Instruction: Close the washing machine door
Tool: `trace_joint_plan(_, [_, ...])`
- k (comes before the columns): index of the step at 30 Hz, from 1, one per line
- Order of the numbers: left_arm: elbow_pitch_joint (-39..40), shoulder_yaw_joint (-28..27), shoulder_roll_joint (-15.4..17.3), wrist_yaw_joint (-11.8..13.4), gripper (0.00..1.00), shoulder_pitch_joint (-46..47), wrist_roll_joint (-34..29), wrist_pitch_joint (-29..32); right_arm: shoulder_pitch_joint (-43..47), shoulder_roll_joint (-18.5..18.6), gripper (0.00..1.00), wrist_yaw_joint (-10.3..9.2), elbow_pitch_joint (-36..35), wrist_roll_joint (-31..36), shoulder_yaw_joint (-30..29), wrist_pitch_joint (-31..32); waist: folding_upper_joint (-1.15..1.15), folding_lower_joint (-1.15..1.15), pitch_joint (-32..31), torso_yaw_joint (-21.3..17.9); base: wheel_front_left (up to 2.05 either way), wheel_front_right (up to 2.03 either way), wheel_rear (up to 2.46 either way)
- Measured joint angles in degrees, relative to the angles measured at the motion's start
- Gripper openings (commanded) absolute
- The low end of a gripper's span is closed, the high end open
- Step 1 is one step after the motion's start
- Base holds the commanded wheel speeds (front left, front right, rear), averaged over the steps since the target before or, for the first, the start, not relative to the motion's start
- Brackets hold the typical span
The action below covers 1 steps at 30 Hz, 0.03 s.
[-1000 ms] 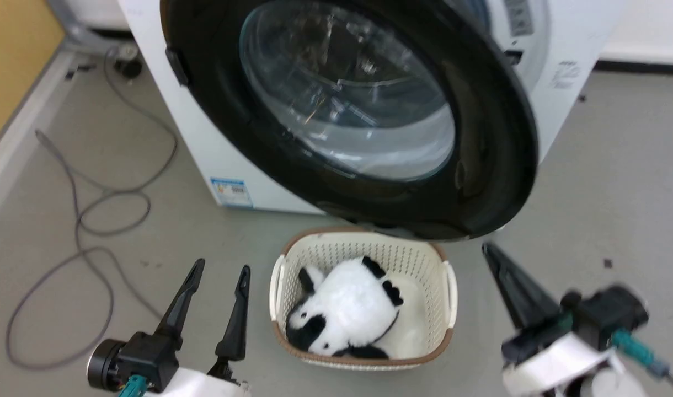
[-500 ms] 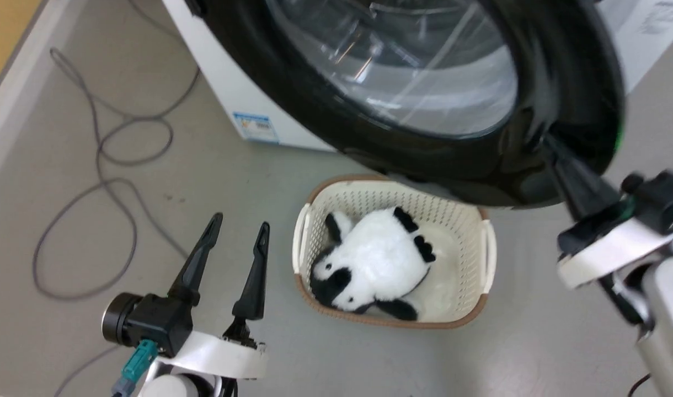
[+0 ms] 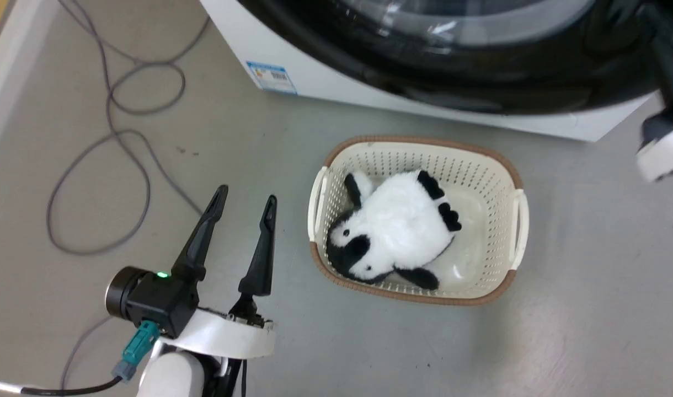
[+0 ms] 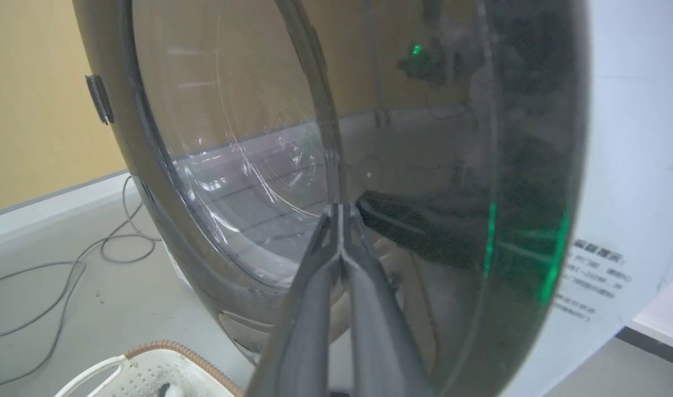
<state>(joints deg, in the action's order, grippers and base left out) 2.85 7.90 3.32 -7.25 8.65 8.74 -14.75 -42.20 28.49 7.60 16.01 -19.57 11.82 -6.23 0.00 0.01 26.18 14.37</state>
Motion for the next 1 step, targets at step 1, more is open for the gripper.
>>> trace_joint_plan(1, [0.07,0.07,-0.07,0.0,1.0,0.29,0.01,0.0,-0.99,0.38,0.0,0.0,0.15,0.0,-0.12,0.41,0.0,0.0,0.46,0.12,0.0,0.0,0.0])
